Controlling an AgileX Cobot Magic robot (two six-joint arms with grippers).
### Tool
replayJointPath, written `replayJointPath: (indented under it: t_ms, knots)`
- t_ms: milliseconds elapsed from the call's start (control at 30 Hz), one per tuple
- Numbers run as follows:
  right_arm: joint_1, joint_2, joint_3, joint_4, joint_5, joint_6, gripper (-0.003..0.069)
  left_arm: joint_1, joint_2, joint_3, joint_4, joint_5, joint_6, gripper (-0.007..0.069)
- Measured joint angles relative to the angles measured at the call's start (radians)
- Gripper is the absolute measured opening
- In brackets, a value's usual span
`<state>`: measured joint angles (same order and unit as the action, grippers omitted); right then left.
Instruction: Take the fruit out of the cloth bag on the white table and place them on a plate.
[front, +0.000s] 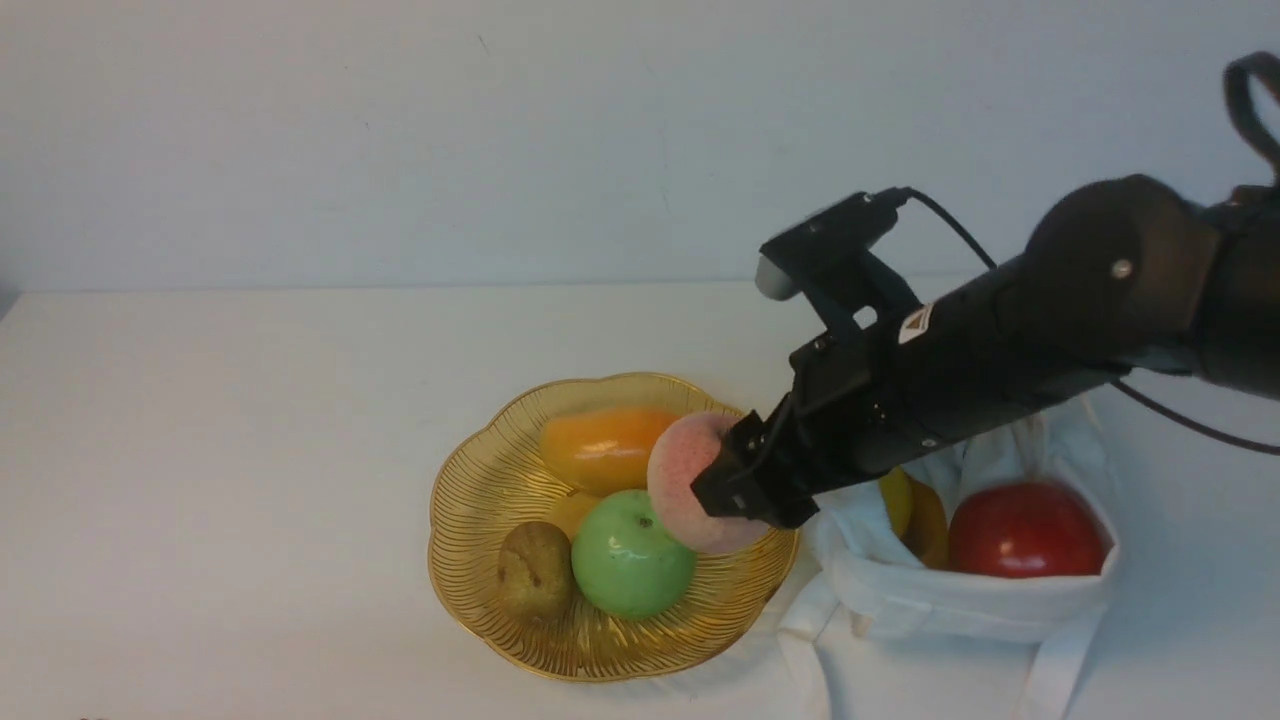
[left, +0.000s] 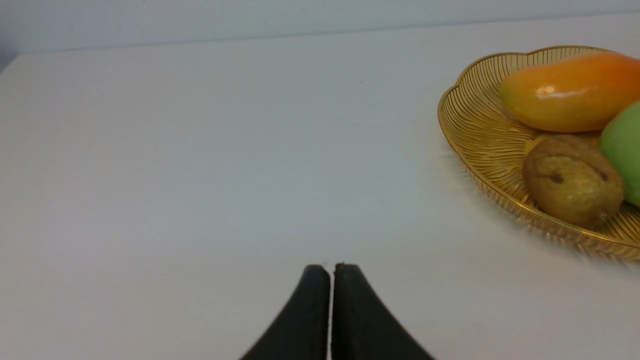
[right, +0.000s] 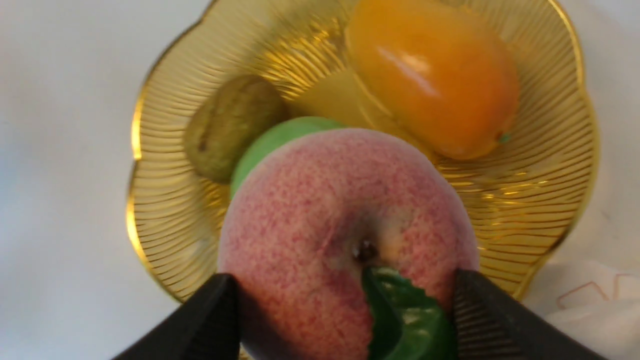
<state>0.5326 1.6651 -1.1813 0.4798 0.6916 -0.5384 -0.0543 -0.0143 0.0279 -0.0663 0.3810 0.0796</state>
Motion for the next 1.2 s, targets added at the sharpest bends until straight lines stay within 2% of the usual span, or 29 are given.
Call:
replayJointPath:
  t_ms: [67, 100, 167, 300, 667, 800, 833, 900, 1000, 1100, 1200]
  knots:
    - [0.000, 0.038, -0.034, -0.096, -0.007, 0.077, 0.0493, 0.000, 0.000, 0.000, 0.000, 0.000, 0.000, -0.0008]
    - [0.000, 0.038, -0.037, -0.106, -0.007, 0.077, 0.0493, 0.000, 0.000, 0.000, 0.000, 0.000, 0.000, -0.0008]
    - [0.000, 0.076, -0.070, -0.196, -0.010, 0.173, 0.0493, 0.000, 0.000, 0.000, 0.000, 0.000, 0.000, -0.0008]
    - [0.000, 0.125, -0.098, -0.269, -0.037, 0.290, 0.0493, 0.000, 0.000, 0.000, 0.000, 0.000, 0.000, -0.0008]
    - [0.001, 0.155, -0.102, -0.258, -0.044, 0.319, 0.0496, 0.000, 0.000, 0.000, 0.000, 0.000, 0.000, -0.0008]
    - [0.002, 0.155, -0.103, -0.243, -0.032, 0.319, 0.0573, 0.000, 0.000, 0.000, 0.000, 0.000, 0.000, -0.0008]
    - [0.002, 0.154, -0.103, -0.242, -0.021, 0.319, 0.0623, 0.000, 0.000, 0.000, 0.000, 0.000, 0.000, -0.0008]
    - [0.002, 0.148, -0.103, -0.240, -0.001, 0.319, 0.0670, 0.000, 0.000, 0.000, 0.000, 0.000, 0.000, -0.0008]
    - [0.002, 0.110, -0.103, -0.246, 0.025, 0.329, 0.0689, 0.000, 0.000, 0.000, 0.000, 0.000, 0.000, -0.0008]
    - [0.002, 0.042, -0.103, -0.278, 0.059, 0.373, 0.0680, 0.000, 0.000, 0.000, 0.000, 0.000, 0.000, -0.0008]
    - [0.002, -0.059, -0.103, -0.368, 0.101, 0.469, 0.0622, 0.000, 0.000, 0.000, 0.000, 0.000, 0.000, -0.0008]
